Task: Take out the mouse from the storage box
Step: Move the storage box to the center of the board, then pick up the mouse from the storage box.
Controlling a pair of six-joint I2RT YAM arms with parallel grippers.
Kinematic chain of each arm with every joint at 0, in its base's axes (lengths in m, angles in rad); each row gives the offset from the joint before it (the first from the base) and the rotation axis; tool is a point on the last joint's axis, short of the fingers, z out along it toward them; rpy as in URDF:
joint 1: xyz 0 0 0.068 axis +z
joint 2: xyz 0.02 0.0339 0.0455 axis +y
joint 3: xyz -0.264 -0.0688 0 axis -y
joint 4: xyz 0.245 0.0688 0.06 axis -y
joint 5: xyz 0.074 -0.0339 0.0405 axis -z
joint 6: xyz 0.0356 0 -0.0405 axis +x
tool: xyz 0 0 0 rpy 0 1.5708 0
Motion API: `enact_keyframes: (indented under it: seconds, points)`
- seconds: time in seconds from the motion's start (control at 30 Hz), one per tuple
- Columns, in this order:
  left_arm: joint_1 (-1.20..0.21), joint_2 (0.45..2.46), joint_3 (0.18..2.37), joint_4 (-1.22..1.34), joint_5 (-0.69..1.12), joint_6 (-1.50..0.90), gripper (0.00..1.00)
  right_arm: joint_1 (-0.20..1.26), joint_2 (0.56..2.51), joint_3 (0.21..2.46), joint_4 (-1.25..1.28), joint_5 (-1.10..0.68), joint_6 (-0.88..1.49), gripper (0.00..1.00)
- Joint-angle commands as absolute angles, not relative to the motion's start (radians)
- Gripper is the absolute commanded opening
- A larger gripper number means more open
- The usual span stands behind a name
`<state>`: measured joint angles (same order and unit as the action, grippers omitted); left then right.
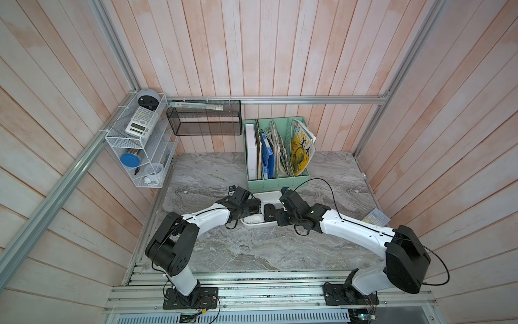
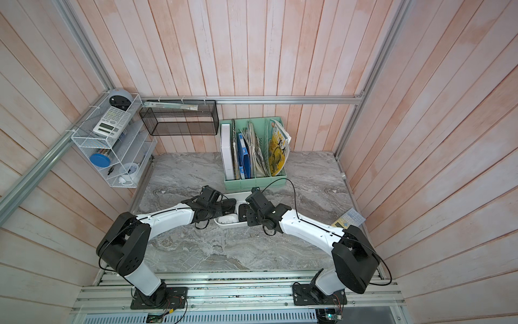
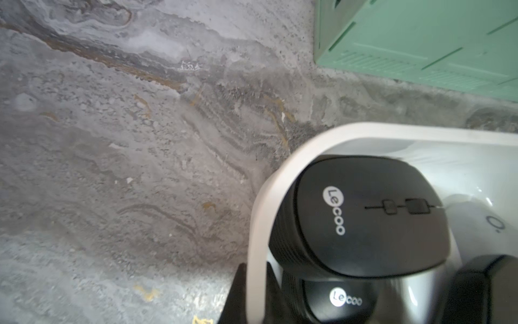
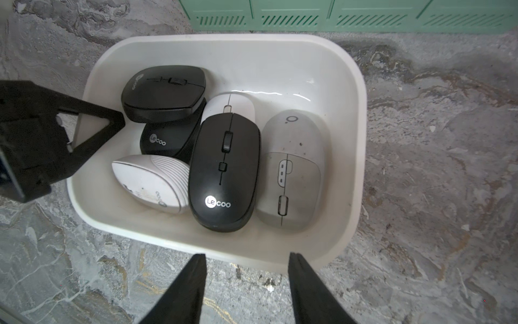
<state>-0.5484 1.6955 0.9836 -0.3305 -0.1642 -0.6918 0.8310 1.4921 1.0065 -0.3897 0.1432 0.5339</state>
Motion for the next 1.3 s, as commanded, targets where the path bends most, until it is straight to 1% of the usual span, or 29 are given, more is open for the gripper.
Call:
enact_keyframes:
  seconds: [0.0, 0.07, 0.13, 0.17, 0.23, 0.33, 0.4, 0.5, 0.57, 0.77, 0.93, 1.07, 1.27]
  points:
    - [-0.549, 1.709, 1.030, -0.291, -0.152, -0.688, 0.07, 0.837, 1.539, 1.061, -0.444, 0.171, 0.530, 0.61]
    - [-0.548, 1.701, 1.025, -0.290, -0.146, -0.680, 0.16, 0.834, 1.574, 1.094, -0.482, 0.200, 0.535, 0.65]
    - [-0.548, 1.675, 1.008, -0.294, -0.145, -0.675, 0.27, 0.825, 1.608, 1.133, -0.519, 0.199, 0.530, 0.66]
    - [-0.549, 1.654, 0.996, -0.295, -0.144, -0.672, 0.30, 0.822, 1.628, 1.159, -0.540, 0.186, 0.525, 0.66]
    - [-0.547, 1.598, 0.957, -0.294, -0.146, -0.669, 0.40, 0.821, 1.665, 1.208, -0.566, 0.130, 0.471, 0.67]
    - [-0.548, 1.469, 0.871, -0.291, -0.167, -0.671, 0.52, 0.821, 1.720, 1.261, -0.588, 0.082, 0.448, 0.69]
    - [-0.546, 1.368, 0.806, -0.293, -0.188, -0.669, 0.60, 0.821, 1.743, 1.277, -0.593, 0.088, 0.450, 0.73]
    - [-0.543, 1.202, 0.718, -0.329, -0.238, -0.658, 0.69, 0.821, 1.769, 1.291, -0.600, 0.106, 0.455, 0.79]
    - [-0.542, 1.089, 0.672, -0.372, -0.283, -0.646, 0.75, 0.821, 1.784, 1.302, -0.603, 0.109, 0.454, 0.80]
    - [-0.541, 0.802, 0.547, -0.451, -0.434, -0.632, 0.87, 0.819, 1.847, 1.348, -0.623, 0.103, 0.453, 0.81]
    - [-0.541, 0.650, 0.468, -0.432, -0.447, -0.614, 0.94, 0.816, 1.889, 1.376, -0.644, 0.112, 0.453, 0.80]
    - [-0.541, 0.617, 0.441, -0.411, -0.437, -0.584, 0.97, 0.815, 1.915, 1.388, -0.640, 0.095, 0.458, 0.80]
    - [-0.541, 0.637, 0.439, -0.391, -0.417, -0.575, 0.98, 0.815, 1.953, 1.414, -0.638, 0.082, 0.473, 0.77]
